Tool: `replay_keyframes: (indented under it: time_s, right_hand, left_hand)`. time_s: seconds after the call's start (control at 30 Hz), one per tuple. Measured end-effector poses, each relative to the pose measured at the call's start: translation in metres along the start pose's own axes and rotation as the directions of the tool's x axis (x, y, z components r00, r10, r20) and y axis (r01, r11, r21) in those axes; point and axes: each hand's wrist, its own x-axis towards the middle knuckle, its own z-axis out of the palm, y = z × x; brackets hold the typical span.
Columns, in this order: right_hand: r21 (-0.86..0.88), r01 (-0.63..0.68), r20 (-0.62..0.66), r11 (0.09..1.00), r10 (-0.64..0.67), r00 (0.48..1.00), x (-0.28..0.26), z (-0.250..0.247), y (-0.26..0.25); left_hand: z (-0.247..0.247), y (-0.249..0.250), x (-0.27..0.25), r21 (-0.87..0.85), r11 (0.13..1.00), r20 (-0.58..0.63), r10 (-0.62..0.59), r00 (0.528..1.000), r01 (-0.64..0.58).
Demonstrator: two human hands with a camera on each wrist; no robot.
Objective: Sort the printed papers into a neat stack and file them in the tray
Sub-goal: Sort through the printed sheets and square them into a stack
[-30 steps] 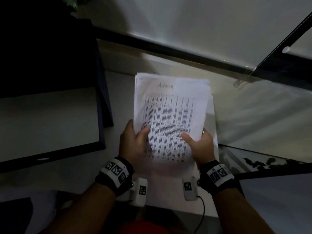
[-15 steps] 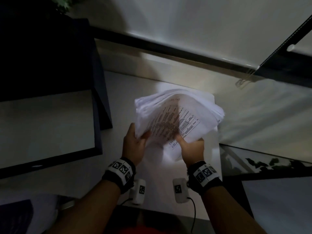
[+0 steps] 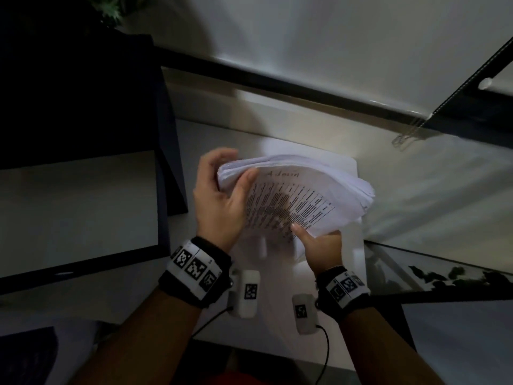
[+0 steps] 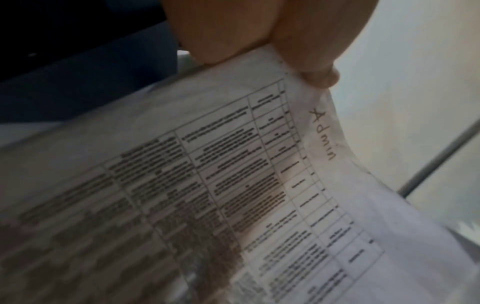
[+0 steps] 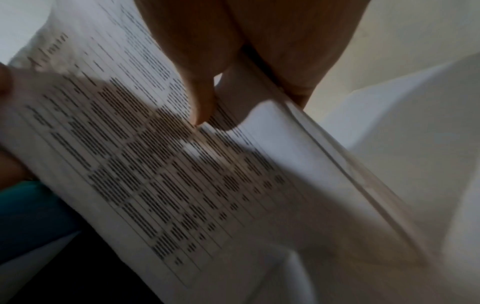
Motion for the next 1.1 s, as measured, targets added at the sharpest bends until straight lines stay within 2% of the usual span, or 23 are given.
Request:
replay_keyframes:
  time_s: [0.1, 0.2, 0.3, 0.43, 0.47, 0.53, 0.63, 0.7, 0.83, 0.9, 1.0, 1.03, 1.1]
  right_hand:
    - [0.157, 0.083, -0.021, 0.984, -0.081, 0.997, 0.003, -0.004, -0.028]
    - [0.315, 0.212, -0.162, 0.925, -0.167, 0.973, 0.014, -0.011, -0.067]
    - [0.355, 0.366, -0.285, 0.86, -0.274, 0.919, 0.024, -0.014, -0.098]
    - [0.324, 0.385, -0.404, 0.864, -0.242, 0.882, 0.034, -0.012, -0.108]
    - [0.313, 0.385, -0.403, 0.868, -0.245, 0.882, 0.034, -0.012, -0.108]
    - [0.323, 0.378, -0.322, 0.867, -0.275, 0.906, 0.035, -0.015, -0.1]
    - [0.335, 0.345, -0.168, 0.877, -0.304, 0.938, 0.033, -0.02, -0.083]
    - [0.328, 0.293, -0.152, 0.898, -0.256, 0.955, 0.031, -0.02, -0.08]
    - [0.326, 0.292, -0.144, 0.899, -0.259, 0.955, 0.03, -0.019, -0.072]
    - [0.33, 0.194, -0.073, 0.924, -0.18, 0.981, 0.03, -0.017, -0.056]
    - [0.233, -0.025, 0.071, 0.972, 0.008, 0.997, 0.025, -0.005, -0.026]
    - [0.209, -0.067, 0.079, 0.976, 0.051, 0.996, 0.025, -0.001, -0.02]
    - [0.207, -0.1, 0.041, 0.973, 0.093, 0.995, 0.025, 0.003, -0.016]
  left_hand:
    - [-0.002, 0.0, 0.009, 0.026, 0.992, 0.009, 0.126, 0.992, -0.126]
    - [-0.002, -0.009, 0.011, 0.13, 0.961, 0.081, 0.236, 0.969, -0.245]
    - [0.001, -0.012, 0.01, 0.172, 0.952, 0.07, 0.244, 0.967, -0.252]
    - [0.004, -0.012, 0.013, 0.174, 0.96, 0.054, 0.213, 0.976, -0.219]
    - [0.004, -0.012, 0.015, 0.162, 0.964, 0.054, 0.206, 0.977, -0.212]
    - [0.003, -0.008, 0.017, 0.117, 0.973, 0.039, 0.195, 0.98, -0.198]
    - [0.006, -0.004, 0.015, 0.017, 0.997, -0.018, 0.074, 0.997, -0.073]
    - [0.008, -0.006, 0.012, -0.02, 1.0, -0.003, -0.018, 1.0, 0.018]
    - [0.003, -0.02, 0.009, -0.063, 0.99, -0.012, -0.126, 0.992, 0.125]
    - [0.001, -0.036, 0.001, -0.062, 0.974, 0.016, -0.216, 0.976, 0.217]
    - [-0.001, -0.061, -0.018, 0.051, 0.91, 0.12, -0.414, 0.902, 0.411]
    - [-0.001, -0.066, -0.022, 0.088, 0.894, 0.136, -0.447, 0.884, 0.439]
    - [0.0, -0.065, -0.024, 0.091, 0.892, 0.13, -0.451, 0.883, 0.442]
